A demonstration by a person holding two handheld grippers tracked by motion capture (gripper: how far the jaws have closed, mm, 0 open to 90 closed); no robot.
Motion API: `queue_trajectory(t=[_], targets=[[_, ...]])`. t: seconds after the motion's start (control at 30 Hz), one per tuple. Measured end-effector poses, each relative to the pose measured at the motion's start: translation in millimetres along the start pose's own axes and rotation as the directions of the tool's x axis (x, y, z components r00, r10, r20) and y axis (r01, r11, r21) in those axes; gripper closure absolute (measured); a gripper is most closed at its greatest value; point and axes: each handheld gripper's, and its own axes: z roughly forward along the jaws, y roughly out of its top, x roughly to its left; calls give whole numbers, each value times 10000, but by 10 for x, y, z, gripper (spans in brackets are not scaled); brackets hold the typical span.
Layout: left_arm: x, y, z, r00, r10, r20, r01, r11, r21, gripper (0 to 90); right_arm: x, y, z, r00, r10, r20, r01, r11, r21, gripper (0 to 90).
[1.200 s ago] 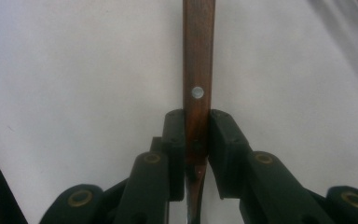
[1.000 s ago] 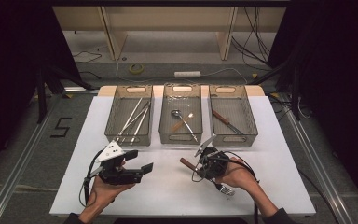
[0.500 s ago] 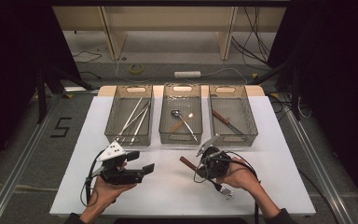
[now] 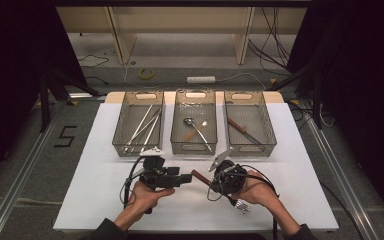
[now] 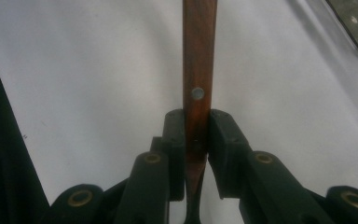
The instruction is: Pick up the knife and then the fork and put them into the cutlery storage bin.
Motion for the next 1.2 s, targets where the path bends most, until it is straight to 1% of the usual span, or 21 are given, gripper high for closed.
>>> queue_trajectory(t=[0.03, 0.13, 0.2, 0.3, 0.33, 0.5, 0.57, 0.6, 0.67, 0.73, 0.77, 0.8, 0.87, 0.93, 1.0, 1.03, 1.07, 1.1, 1.13, 1.17, 1.2], targets=[[-3, 15, 43, 10000, 45, -30, -45, 9999, 102, 328, 0, -6, 0, 9999, -157, 66, 157, 9999, -60, 778], [-10, 55, 149, 9993, -315, 207, 310, 9992, 261, 357, 25, -11, -13, 9996, -258, 132, 260, 9996, -105, 777], [-25, 78, 186, 9995, -251, 187, 243, 9988, 421, 384, 43, -11, -16, 9995, -249, 196, 251, 9996, -126, 777], [-41, 91, 237, 9988, -399, 277, 382, 9976, 585, 425, 58, -8, -22, 9995, -235, 197, 238, 9996, -153, 777], [-44, 93, 255, 9989, -365, 279, 346, 9974, 634, 443, 57, -8, -24, 9992, -351, 203, 354, 9993, -102, 777], [-46, 89, 327, 9978, -566, 339, 535, 9948, 861, 529, 81, -5, -20, 9986, -457, 281, 460, 9989, -100, 777], [-31, 93, 338, 9974, -634, 334, 603, 9943, 883, 555, 89, -3, -21, 9985, -434, 340, 436, 9990, -55, 776], [-20, 97, 338, 9967, -727, 352, 695, 9940, 846, 578, 85, -7, -18, 9980, -509, 373, 513, 9986, -97, 776], [8, 102, 336, 9939, -978, 501, 937, 9925, 785, 621, 82, -13, -26, 9982, -479, 351, 483, 9987, -131, 776], [22, 103, 338, 9925, -1089, 548, 1045, 9915, 775, 655, 93, -13, -35, 9991, -302, 310, 307, 9994, -175, 775], [27, 104, 336, 9915, -1160, 592, 1112, 9906, 792, 661, 93, -14, -35, 9991, -303, 309, 308, 9994, -179, 775], [33, 105, 332, 9899, -1255, 661, 1203, 9898, 769, 667, 86, -18, -38, 9984, -460, 318, 464, 9988, -126, 775], [59, 110, 319, 9837, -1536, 934, 1470, 9864, 733, 689, 72, -24, -43, 9978, -604, 289, 610, 9980, -183, 773], [69, 114, 312, 9787, -1717, 1123, 1645, 9839, 703, 707, 73, -28, -57, 9990, -390, 236, 395, 9990, -226, 771], [80, 118, 299, 9723, -1873, 1398, 1794, 9815, 670, 723, 59, -37, -70, 9984, -528, 179, 533, 9982, -279, 763], [83, 121, 291, 9672, -1991, 1579, 1912, 9794, 643, 733, 49, -40, -76, 9987, -490, 107, 494, 9982, -344, 758], [78, 126, 282, 9613, -2132, 1745, 2053, 9767, 623, 743, 47, -41, -87, 9995, -308, -13, 307, 9989, -343, 740], [75, 129, 270, 9563, -2199, 1929, 2120, 9754, 608, 753, 42, -43, -94, 9998, -218, -45, 216, 9992, -330, 717], [66, 132, 259, 9491, -2299, 2152, 2227, 9732, 573, 764, 36, -47, -103, 9999, -166, -28, 165, 9993, -329, 685], [56, 136, 249, 9446, -2331, 2308, 2265, 9724, 553, 774, 33, -48, -111, 10000, 24, -51, -27, 9990, -443, 660], [42, 141, 240, 9398, -2382, 2451, 2324, 9712, 531, 783, 22, -55, -122, 10000, -63, -55, 60, 9991, -427, 643]])
